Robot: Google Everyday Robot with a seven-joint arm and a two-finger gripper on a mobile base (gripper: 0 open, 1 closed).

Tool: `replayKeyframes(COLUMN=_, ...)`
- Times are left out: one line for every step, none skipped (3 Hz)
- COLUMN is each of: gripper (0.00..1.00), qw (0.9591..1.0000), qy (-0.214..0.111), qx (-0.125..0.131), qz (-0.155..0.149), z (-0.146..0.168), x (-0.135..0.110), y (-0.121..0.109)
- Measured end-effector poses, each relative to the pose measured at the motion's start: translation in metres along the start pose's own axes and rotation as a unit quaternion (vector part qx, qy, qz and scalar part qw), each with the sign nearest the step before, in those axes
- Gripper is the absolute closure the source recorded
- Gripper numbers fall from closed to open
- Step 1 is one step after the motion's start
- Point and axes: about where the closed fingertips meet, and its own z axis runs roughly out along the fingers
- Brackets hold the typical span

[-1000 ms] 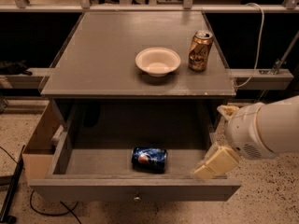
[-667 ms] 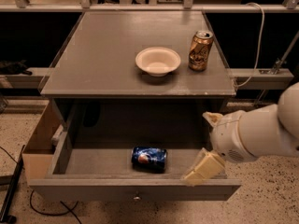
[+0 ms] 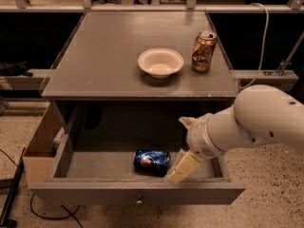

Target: Pick pepsi can from top drawer and place on counter

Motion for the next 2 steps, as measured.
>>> replayKeyframes(gripper=0.00, qw=1.0000, qy=0.000, qx=0.002, qz=0.000, z=-0.0012, x=-0.0004, y=0.0000)
replayKeyframes(gripper=0.00, qw=0.9999, qy=0.000, qx=-0.002, qz=0.011, z=0.0082, x=0.0070, y=-0.0078)
